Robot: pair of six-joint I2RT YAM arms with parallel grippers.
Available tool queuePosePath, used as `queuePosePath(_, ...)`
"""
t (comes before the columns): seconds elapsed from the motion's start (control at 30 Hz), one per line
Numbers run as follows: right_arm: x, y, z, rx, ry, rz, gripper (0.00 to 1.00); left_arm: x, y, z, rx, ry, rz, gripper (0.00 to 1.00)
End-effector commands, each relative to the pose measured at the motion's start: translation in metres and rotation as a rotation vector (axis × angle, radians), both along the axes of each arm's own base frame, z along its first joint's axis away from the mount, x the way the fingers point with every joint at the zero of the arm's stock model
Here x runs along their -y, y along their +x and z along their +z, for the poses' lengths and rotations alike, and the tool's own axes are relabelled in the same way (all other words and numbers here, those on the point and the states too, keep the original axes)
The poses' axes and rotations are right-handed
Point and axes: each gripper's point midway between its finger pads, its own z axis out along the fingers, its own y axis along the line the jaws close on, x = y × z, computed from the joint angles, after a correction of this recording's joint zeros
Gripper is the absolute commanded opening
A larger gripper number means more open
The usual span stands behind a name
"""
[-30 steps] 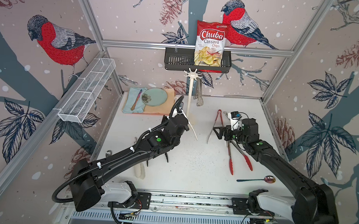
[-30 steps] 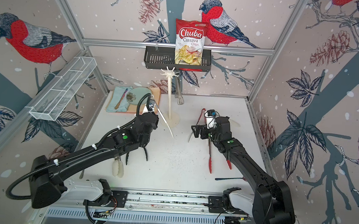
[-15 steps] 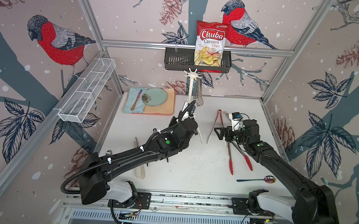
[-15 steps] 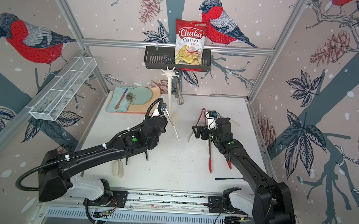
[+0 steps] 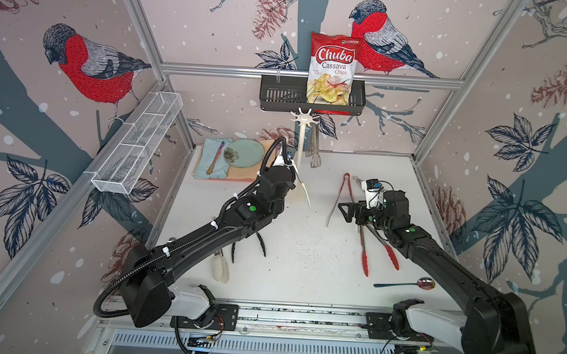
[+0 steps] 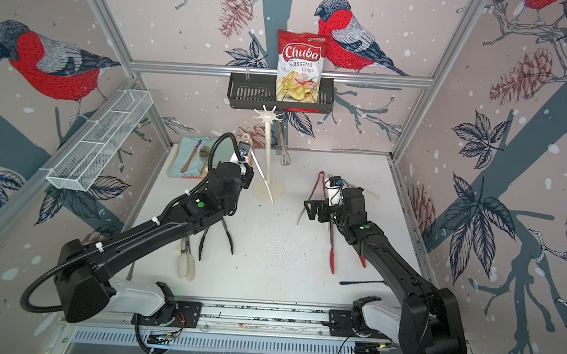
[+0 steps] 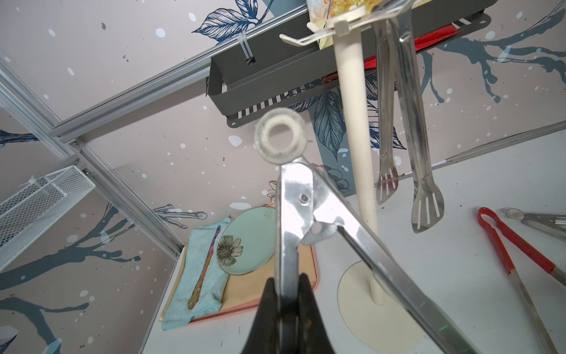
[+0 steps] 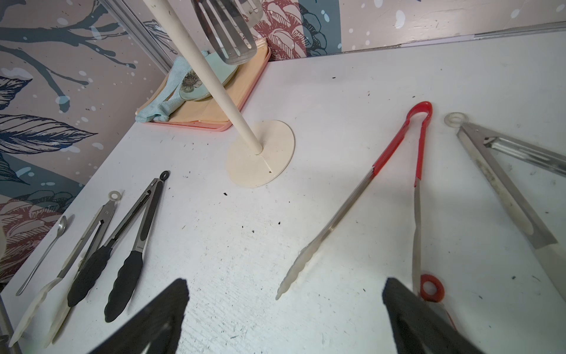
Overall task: Hang food tongs on kitchen utensil racks
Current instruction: Hang the food tongs on the rack.
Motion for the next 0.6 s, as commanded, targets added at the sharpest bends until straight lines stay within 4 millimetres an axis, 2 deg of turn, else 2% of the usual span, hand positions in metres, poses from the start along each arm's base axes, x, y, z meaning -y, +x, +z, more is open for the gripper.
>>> queuePosePath(0.0, 0.0, 0.003, 0.004, 0.02, 0.008, -0.006, 1.0, 0.013, 0.006, 0.021, 0.065, -0.048, -0.112, 0.0)
queuePosePath(0.17, 0.001, 0.002, 0.003, 0.019, -0.001, -0.007, 1.0, 0.019, 0.009, 0.025, 0.075, -0.04, -0.206, 0.0)
queuePosePath(0.43, 0.0, 0.001, 0.0, 0.012, -0.006, 0.004, 1.0, 0.001, 0.022, 0.026, 0.033, -0.109, -0.366, 0.0)
queuePosePath(0.57, 0.0, 0.002, -0.002, 0.009, -0.005, 0.003, 1.0, 0.003, 0.014, 0.028, 0.072, -0.087, -0.51, 0.0)
